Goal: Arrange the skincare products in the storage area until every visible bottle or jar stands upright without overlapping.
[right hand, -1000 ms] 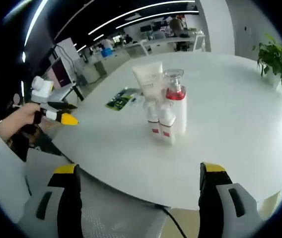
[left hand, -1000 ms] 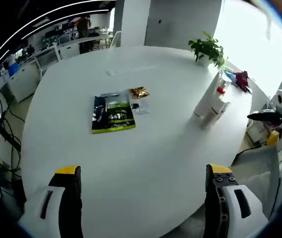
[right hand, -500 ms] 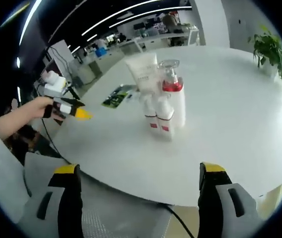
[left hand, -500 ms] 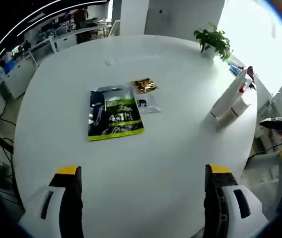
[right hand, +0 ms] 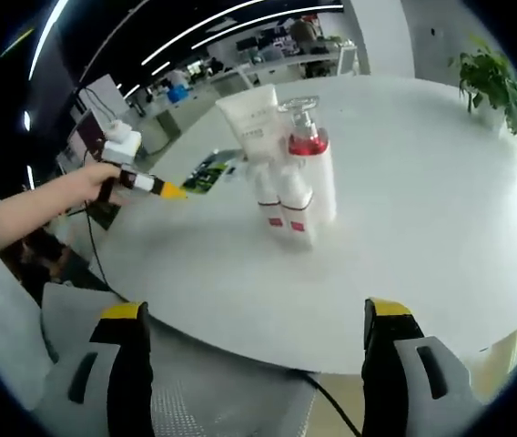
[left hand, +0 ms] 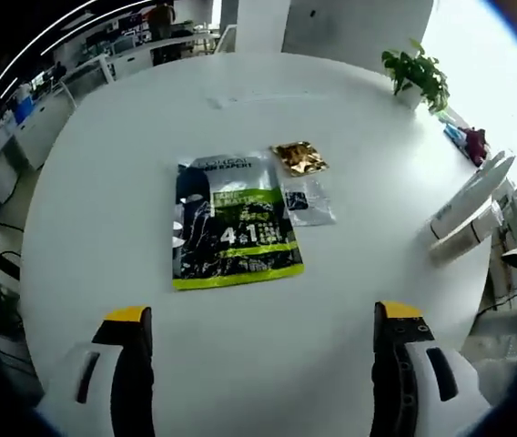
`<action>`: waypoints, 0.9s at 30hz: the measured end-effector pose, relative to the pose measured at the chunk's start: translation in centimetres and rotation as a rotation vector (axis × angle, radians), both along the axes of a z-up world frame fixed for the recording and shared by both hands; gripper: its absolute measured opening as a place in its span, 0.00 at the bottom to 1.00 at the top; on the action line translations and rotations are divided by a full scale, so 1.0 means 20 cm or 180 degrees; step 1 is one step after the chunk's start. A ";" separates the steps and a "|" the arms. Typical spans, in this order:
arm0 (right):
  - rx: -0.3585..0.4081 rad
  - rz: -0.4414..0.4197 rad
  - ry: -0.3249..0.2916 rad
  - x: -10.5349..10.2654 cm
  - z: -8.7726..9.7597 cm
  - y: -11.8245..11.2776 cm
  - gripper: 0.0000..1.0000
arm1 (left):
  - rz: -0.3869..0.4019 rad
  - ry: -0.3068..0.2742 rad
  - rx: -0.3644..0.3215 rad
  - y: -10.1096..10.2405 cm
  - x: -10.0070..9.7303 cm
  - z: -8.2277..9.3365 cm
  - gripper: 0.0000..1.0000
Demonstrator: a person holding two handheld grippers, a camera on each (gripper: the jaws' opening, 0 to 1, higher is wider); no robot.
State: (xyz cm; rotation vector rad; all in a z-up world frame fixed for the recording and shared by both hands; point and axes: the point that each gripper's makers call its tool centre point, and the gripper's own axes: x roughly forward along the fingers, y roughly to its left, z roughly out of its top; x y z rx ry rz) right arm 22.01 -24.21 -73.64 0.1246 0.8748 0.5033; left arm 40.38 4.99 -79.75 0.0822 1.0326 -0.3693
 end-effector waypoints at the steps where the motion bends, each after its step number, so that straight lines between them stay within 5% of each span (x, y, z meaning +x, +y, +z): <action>1: 0.0005 -0.0007 0.0011 0.00 0.00 0.00 0.97 | 0.0013 0.0003 -0.0003 0.00 0.01 -0.01 0.94; 27: 0.0022 -0.0068 0.0124 0.03 -0.06 -0.02 0.97 | 0.0064 0.0146 0.0198 -0.05 0.37 -0.14 0.91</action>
